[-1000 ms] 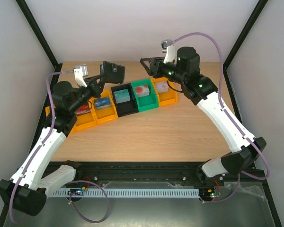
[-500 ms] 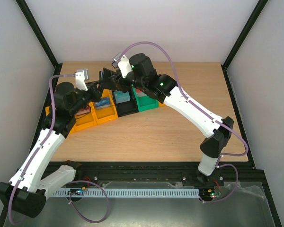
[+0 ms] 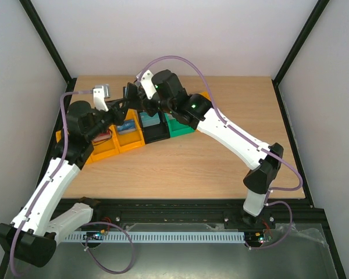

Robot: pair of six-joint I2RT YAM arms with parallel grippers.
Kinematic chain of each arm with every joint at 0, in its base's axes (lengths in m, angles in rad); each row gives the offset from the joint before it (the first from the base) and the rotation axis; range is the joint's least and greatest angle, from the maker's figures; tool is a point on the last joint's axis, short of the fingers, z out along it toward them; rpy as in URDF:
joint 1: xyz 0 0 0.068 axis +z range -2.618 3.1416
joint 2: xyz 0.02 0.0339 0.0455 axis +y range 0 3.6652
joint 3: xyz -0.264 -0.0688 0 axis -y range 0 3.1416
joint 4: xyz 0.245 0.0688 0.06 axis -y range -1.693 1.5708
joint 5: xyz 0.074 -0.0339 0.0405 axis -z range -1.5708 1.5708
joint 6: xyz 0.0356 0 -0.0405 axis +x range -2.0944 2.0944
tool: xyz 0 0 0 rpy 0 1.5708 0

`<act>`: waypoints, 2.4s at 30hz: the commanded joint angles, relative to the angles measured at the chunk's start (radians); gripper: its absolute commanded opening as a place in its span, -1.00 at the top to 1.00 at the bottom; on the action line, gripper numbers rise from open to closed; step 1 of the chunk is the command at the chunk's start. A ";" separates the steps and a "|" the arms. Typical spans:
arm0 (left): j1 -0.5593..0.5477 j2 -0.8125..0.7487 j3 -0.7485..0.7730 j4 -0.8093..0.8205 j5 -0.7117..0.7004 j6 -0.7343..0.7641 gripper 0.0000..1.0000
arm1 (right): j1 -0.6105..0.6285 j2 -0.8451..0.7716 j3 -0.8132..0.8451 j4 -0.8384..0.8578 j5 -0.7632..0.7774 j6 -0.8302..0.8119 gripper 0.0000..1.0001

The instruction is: Take the credit cards out of the card holder

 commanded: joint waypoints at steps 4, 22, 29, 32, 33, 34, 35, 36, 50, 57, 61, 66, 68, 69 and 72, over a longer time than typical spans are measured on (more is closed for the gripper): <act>-0.034 0.001 0.035 0.046 0.077 0.039 0.95 | 0.009 0.031 0.054 0.011 0.207 -0.011 0.73; -0.046 0.017 0.013 -0.143 0.191 0.297 0.95 | -0.201 -0.048 0.074 -0.154 0.287 0.036 0.97; -0.027 0.016 0.097 -0.340 0.309 0.885 0.95 | -0.232 -0.260 -0.076 -0.258 -0.236 -0.137 0.30; -0.026 0.011 0.131 -0.496 0.360 1.118 0.95 | -0.235 -0.304 -0.113 -0.292 -0.500 -0.181 0.10; -0.027 0.000 0.132 -0.527 0.393 1.185 0.95 | -0.235 -0.309 -0.115 -0.303 -0.573 -0.185 0.05; -0.027 -0.016 0.129 -0.545 0.427 1.243 0.95 | -0.235 -0.309 -0.110 -0.315 -0.621 -0.185 0.03; -0.026 -0.035 0.122 -0.551 0.468 1.289 0.95 | -0.235 -0.309 -0.100 -0.329 -0.655 -0.184 0.01; -0.026 -0.056 0.111 -0.542 0.506 1.313 0.95 | -0.235 -0.311 -0.092 -0.343 -0.672 -0.181 0.00; -0.028 -0.089 0.125 -0.539 0.757 1.307 0.95 | -0.080 -0.435 -0.273 -0.353 -0.642 -0.220 -0.06; -0.030 -0.083 0.134 -0.559 0.796 1.343 0.95 | -0.019 -0.453 -0.307 -0.345 -0.515 -0.250 0.00; -0.029 -0.073 0.143 -0.577 0.773 1.387 0.95 | -0.001 -0.465 -0.312 -0.355 -0.521 -0.266 -0.02; -0.031 -0.057 0.166 -0.578 0.767 1.417 0.95 | 0.052 -0.489 -0.388 -0.328 -0.535 -0.250 -0.07; -0.031 -0.053 0.170 -0.579 0.768 1.432 0.95 | 0.072 -0.505 -0.428 -0.294 -0.540 -0.244 -0.08; -0.032 -0.051 0.171 -0.580 0.772 1.438 0.95 | 0.079 -0.507 -0.439 -0.282 -0.538 -0.244 -0.09; -0.048 -0.050 0.172 -0.593 0.790 1.455 0.95 | 0.086 -0.498 -0.431 -0.229 -0.484 -0.247 -0.09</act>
